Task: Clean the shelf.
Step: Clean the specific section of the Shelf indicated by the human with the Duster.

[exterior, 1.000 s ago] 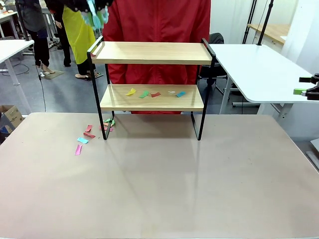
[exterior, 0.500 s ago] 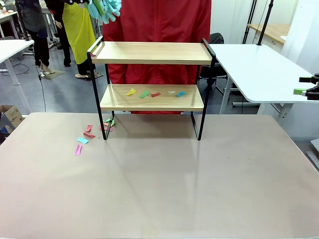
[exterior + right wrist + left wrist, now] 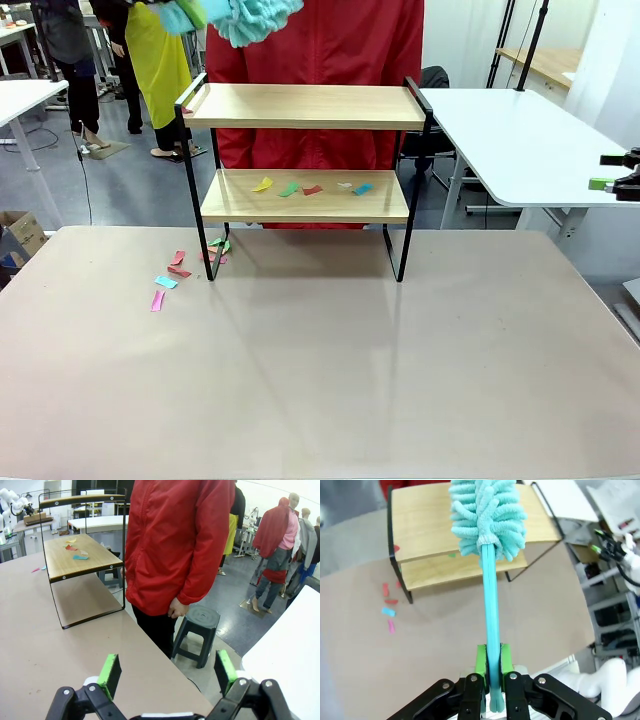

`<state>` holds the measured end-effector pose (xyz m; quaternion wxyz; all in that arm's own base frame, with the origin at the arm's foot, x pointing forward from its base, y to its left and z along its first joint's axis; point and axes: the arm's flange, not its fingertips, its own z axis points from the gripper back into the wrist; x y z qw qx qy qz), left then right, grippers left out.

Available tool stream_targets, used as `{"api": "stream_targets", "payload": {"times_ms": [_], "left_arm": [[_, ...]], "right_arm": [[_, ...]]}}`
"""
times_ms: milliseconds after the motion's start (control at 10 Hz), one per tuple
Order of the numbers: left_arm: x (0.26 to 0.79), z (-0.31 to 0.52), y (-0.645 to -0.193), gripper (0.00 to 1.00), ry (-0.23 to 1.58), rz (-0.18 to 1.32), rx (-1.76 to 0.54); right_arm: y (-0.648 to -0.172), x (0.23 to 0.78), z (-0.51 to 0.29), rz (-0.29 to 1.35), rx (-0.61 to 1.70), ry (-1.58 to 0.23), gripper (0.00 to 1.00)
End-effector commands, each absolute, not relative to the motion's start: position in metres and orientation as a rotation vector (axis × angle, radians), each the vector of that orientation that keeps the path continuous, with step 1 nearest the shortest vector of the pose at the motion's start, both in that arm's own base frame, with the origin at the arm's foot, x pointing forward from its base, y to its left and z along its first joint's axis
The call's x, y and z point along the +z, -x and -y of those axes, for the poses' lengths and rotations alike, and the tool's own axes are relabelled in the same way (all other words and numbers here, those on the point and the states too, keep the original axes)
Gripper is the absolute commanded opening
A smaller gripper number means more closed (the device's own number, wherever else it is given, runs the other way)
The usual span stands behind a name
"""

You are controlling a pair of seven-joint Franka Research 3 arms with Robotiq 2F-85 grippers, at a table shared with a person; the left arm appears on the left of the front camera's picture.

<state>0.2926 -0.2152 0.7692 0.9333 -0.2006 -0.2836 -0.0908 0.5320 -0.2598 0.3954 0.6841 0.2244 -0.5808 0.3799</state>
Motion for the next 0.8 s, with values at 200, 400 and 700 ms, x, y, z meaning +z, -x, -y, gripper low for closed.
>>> {"api": "stream_targets", "payload": {"times_ms": [200, 400, 700], "left_arm": [[0.768, 0.178, -0.269, 0.13, 0.458, 0.483, -0.608], [0.767, 0.18, -0.264, 0.13, 0.368, 0.424, -0.771], [0.758, 0.176, -0.26, 0.13, 0.3, 0.366, -0.818]], "right_arm": [[-0.533, 0.401, 0.258, 1.281, 0.842, -0.5, 1.0], [-0.533, 0.401, 0.258, 1.281, 0.842, -0.5, 1.0], [-0.533, 0.401, 0.258, 1.281, 0.842, -0.5, 1.0]]}}
